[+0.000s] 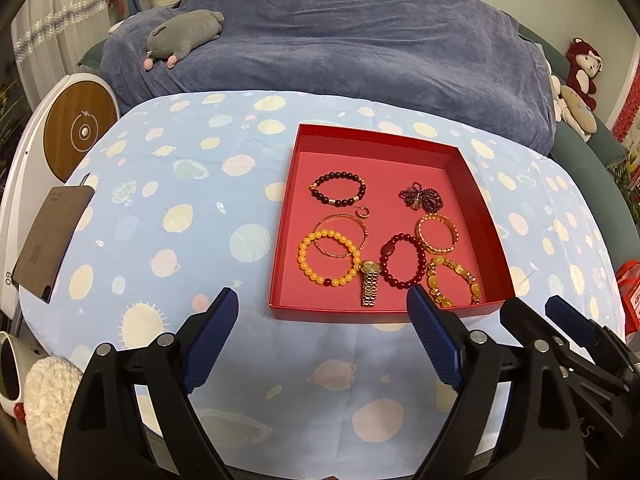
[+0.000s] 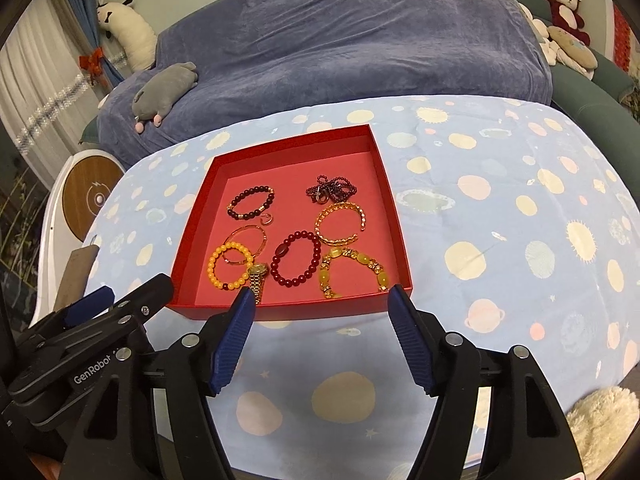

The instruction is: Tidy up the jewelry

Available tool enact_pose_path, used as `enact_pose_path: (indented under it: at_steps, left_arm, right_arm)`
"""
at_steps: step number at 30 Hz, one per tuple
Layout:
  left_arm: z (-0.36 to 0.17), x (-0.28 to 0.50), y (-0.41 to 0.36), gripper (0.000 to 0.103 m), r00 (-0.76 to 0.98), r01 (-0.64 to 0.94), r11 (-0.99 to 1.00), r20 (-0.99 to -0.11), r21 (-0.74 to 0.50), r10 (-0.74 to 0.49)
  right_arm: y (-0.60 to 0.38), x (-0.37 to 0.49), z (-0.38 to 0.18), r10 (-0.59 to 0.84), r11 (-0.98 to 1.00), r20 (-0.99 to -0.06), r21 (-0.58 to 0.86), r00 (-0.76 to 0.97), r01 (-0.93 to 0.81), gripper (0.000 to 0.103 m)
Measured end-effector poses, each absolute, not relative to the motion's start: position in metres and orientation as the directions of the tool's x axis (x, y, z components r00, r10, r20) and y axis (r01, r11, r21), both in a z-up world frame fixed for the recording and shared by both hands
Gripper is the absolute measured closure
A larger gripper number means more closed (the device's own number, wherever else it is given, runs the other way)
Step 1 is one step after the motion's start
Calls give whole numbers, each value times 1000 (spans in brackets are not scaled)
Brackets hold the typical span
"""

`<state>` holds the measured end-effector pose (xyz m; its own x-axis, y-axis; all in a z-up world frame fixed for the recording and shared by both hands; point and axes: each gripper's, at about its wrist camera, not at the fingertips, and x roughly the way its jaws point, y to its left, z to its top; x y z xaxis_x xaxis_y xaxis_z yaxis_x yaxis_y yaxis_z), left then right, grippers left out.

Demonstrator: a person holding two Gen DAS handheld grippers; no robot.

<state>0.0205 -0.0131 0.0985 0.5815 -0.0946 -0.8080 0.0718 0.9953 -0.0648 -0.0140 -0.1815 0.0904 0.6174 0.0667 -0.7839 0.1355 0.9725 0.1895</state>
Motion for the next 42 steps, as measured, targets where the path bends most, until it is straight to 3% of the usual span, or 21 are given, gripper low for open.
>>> enact_pose_path:
  at_steps: [4,7,9,11,42]
  left_arm:
    - [97,20,-13,21,579,69,996,-810,-60,-89]
    - [98,19,-11,20,584,57,997,-808,-55,-78]
    - [98,20,-10,18,585,59,997,-807,-56,-80]
    - [99,19,-11,17,590,59,997,-804,-45,-71]
    - [93,13,-17,10,587,58,998,-809,-7,-40]
  right_arm:
    - [-179,-14,93,29,982,-783,140,622,130,32]
    - [-182,-16,94,-3,982,-780,117,626,150,17]
    - [-184,-17,94,-3,981,-780,118,626,152,15]
    - [-185,-17,93,-18,980,-782,108,623,165,6]
    - [-194,-27,83,-27,970,-797,124,604,208,7]
